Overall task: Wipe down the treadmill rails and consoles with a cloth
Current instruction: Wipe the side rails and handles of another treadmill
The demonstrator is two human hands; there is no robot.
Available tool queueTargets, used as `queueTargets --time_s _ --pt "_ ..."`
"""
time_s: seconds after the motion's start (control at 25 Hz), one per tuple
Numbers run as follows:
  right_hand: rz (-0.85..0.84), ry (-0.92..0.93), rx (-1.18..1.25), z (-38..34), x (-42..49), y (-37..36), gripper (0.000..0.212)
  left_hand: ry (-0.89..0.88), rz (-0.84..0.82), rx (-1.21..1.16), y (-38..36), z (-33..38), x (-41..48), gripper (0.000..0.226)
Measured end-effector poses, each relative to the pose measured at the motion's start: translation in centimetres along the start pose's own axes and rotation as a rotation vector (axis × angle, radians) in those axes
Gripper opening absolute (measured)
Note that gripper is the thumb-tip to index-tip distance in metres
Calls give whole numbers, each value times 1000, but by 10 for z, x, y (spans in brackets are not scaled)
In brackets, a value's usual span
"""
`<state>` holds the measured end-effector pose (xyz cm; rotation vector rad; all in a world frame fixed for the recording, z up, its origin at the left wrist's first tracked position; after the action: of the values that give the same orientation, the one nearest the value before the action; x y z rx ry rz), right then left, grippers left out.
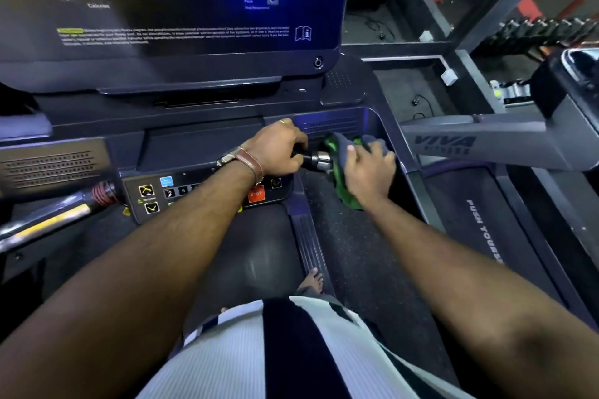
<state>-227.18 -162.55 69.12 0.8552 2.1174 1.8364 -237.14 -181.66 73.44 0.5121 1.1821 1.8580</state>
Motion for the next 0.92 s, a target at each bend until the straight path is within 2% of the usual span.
queueTargets --time_s 0.04,0.08,0.16,0.24,0.28,0.32,0.4,0.44,0.48,0.52,0.6,0.68,0.8,0.92 --pt "26 -102 22 -25 -4 0 49 13 14 -18 0 -1 0 34" --pt "51 -86 38 -53 -14 1 45 17 43 -45 2 -1 0 41" --pt "58 181 73 -86 -44 -5 36 6 95 -95 5 1 -1 51" --pt "26 431 46 -64 -55 -10 38 -18 99 -67 6 5 -4 56" --pt "30 492 2 -45 -46 -8 40 -25 87 -46 4 6 -4 57" --pt "37 464 -7 -27 -35 -7 39 -21 72 -28 4 7 -5 58" --pt "66 179 75 -13 -16 -1 34 9 54 -4 4 6 -3 59" --pt "105 34 120 -22 -15 1 34 19 48 5 4 5 -2 59" --pt "124 0 129 -39 -21 0 35 17 46 11 4 5 -1 58" --pt "102 73 120 -58 -32 -5 39 7 51 11 4 5 0 58" --pt "36 358 64 -73 -54 -13 44 -19 51 11 2 6 0 57" --pt "52 495 37 -47 -48 -15 45 -19 34 33 2 5 -1 57" --pt "69 384 75 2 -30 -17 45 -10 -19 121 -2 4 0 56" --pt "130 41 260 15 -12 -10 41 2 -77 174 -4 4 1 49"
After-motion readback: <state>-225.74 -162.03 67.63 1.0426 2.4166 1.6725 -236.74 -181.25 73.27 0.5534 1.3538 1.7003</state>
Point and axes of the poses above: each hand's wrist, its own x-axis towards the middle knuckle, its own y-axis out of the back of the hand, z = x × y, the point moved 5 cm from there along x, towards the middle knuckle, and after that the axes turned 8 degrees about -z, right-handed, at the moved point
